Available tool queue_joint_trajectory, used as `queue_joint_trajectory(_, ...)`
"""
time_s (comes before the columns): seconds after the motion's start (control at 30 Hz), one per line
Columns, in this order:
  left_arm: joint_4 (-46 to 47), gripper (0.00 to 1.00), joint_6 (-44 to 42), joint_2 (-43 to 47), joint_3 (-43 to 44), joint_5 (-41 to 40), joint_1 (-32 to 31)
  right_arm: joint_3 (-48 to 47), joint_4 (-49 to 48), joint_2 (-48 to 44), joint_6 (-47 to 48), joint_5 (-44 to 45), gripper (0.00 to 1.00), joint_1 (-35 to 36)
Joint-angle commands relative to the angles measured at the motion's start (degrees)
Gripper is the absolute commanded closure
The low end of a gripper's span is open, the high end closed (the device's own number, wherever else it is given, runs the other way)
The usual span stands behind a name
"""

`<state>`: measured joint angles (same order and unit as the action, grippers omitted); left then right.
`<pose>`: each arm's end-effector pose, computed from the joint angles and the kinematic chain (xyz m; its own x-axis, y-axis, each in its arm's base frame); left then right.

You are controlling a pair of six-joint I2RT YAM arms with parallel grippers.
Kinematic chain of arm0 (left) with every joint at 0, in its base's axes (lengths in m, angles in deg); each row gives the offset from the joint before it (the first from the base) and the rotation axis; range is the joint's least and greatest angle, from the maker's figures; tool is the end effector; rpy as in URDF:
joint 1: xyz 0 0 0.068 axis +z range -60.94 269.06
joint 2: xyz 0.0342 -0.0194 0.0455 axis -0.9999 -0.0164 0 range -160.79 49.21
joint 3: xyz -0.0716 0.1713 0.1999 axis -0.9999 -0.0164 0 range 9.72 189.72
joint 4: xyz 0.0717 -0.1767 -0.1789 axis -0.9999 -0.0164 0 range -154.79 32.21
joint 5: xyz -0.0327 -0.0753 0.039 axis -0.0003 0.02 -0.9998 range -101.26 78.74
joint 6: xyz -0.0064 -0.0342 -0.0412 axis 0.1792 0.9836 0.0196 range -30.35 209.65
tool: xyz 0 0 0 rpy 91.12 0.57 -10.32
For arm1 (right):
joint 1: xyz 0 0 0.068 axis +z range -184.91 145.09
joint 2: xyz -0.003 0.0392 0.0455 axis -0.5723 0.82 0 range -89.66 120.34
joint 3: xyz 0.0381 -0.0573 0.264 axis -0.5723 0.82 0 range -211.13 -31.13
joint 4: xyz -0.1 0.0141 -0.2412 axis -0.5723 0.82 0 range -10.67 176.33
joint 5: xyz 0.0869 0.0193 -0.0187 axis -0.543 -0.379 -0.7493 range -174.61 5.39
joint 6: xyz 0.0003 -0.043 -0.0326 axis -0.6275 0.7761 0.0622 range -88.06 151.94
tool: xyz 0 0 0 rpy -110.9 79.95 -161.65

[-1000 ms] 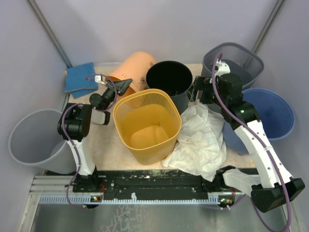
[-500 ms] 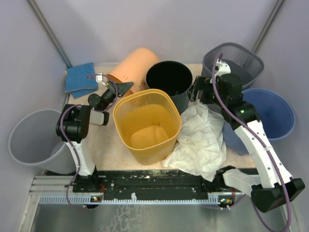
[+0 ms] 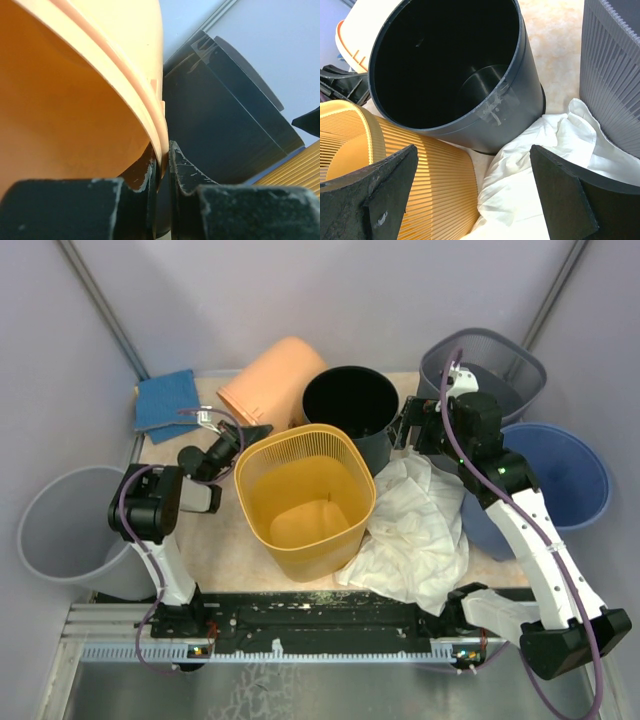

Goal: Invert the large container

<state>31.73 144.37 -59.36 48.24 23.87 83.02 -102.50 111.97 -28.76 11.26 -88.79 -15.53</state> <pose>0.3372 -0.0563 0.1882 -0.3192 -0.6376 -0.7011 0.6318 0.4082 -0.6589 0.2096 0.0764 0.4063 -0.4726 0.2071 -0.8566 -0.2435 0.9035 0.3528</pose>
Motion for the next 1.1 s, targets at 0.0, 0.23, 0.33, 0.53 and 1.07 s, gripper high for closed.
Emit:
queue_joint_trajectory(0.0, 13.1, 1.0, -1.1, -2.9, 1.1, -0.7, -0.4, -2.6, -2.3, -0.9, -0.6, -0.3, 0.07, 0.1)
queue_joint_trajectory(0.23, 13.2, 1.0, 0.7, -8.2, 8.9, -3.2, -3.8, -2.6, -1.8, -1.1, -0.7, 0.0, 0.07, 0.1)
queue_joint_trajectory(0.33, 13.1, 1.0, 0.7, -9.3, 11.6, -3.3, -4.7, -2.8, -1.2, -1.4, -0.5, 0.6, 0.07, 0.1)
queue_joint_trajectory(0.53, 13.1, 1.0, 3.7, -13.3, 20.4, -3.8, -6.7, -3.1, -0.8, -1.5, -0.4, 0.8, 0.07, 0.1)
queue_joint_trajectory(1.07, 13.1, 1.0, 13.0, -18.1, 28.9, -4.3, -10.1, -2.1, -1.1, -2.3, -0.8, 0.7, 0.07, 0.1)
